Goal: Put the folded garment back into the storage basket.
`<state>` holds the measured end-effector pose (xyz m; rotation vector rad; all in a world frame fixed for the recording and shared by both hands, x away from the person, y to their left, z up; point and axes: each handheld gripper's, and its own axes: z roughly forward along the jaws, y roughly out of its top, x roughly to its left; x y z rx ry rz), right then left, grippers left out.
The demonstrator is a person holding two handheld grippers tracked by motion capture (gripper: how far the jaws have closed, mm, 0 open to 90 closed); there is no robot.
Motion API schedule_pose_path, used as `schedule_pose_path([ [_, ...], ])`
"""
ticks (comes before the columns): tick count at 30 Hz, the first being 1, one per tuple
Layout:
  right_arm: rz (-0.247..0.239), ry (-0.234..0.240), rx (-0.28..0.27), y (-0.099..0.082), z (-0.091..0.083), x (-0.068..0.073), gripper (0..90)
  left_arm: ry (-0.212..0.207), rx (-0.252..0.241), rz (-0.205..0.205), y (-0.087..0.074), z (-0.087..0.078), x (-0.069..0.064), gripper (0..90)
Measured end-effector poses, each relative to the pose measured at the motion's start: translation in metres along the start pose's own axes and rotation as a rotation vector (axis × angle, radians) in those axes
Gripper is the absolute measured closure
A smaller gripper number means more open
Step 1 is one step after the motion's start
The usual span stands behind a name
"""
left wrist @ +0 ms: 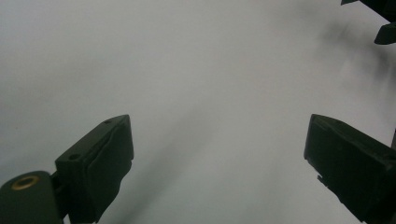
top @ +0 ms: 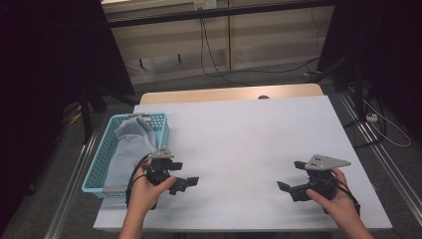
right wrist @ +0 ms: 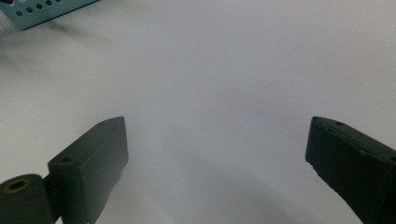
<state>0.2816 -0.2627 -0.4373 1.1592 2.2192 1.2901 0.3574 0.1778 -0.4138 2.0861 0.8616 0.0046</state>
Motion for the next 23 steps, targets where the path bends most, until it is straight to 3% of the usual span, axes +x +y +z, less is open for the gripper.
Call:
schedule_pose_path([
  [23, 0.001, -0.004, 0.01, -0.0035, -0.001, -0.0062, 5.3, 0.007, -0.006, 0.014, -0.0011, 0.0005, -0.0022, 8.2],
])
